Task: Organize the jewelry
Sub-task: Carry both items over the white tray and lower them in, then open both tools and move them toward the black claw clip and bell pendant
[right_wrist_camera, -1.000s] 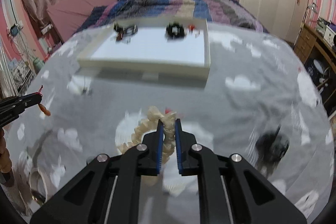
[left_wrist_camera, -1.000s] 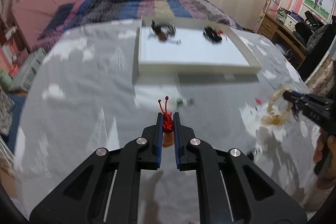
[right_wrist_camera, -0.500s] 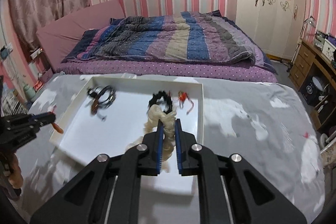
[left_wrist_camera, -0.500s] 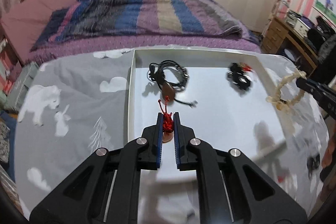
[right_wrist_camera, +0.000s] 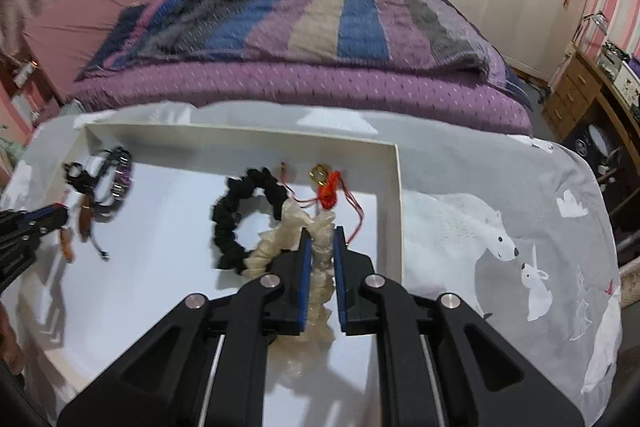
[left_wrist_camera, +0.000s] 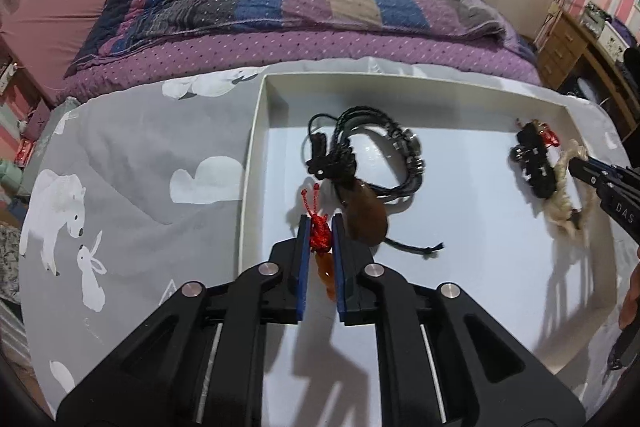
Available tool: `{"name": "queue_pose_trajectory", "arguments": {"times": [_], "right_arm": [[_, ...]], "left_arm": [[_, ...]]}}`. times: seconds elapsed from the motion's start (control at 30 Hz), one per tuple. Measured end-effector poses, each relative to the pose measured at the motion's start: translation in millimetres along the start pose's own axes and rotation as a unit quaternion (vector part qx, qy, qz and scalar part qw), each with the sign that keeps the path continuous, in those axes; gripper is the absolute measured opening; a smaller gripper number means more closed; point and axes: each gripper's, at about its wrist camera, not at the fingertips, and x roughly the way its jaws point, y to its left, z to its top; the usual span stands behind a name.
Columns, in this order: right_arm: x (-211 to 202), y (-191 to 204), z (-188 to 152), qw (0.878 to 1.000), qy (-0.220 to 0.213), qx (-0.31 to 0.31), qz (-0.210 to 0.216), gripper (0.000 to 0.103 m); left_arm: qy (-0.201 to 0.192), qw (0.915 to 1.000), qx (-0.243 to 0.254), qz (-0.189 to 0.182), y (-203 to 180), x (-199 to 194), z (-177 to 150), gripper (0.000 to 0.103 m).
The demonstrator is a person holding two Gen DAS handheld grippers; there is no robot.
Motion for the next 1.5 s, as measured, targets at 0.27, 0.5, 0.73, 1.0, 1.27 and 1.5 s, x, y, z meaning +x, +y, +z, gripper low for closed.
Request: {"name": "queue_pose_trajectory", "arguments": {"times": [0.27,0.5,0.73,1.0,1.27,1.5], "right_arm": [[-31,-12,0,1.0,-0.019,0.012,0.013,0.055],[-108,-21,-24,0.998,-0.068,-0.011,0.0,0.082],[-140,-34,-41,0.998,-0.068,-0.007,-0.012,0.085],[-169,-56,-109,0.995,-0.09,-0.006,-0.032,0.085],[-206,-81,-178,0.991,-0.122,-0.006,-0.05,0.092],[-212,-104,-226,0.995,-0.096,0.029,-0.028,0.092]], "left_arm": [[-0.031,0.9995,0.0,0.0,0,-41,-7,0.069],[-0.067,0.9976,-0.004,-0.012,-6,-105,-33,0.09],[-0.088,0.996,0.013,0.003,-18,-152,-74,0.097],[-0.093,0.9955,0.016,-0.002,-25,-187,-137,0.1],[-0.087,0.9959,-0.008,-0.023,-22,-204,-198,0.1],[-0.077,0.9963,-0.013,-0.036,-31,-209,-244,0.1]]}}
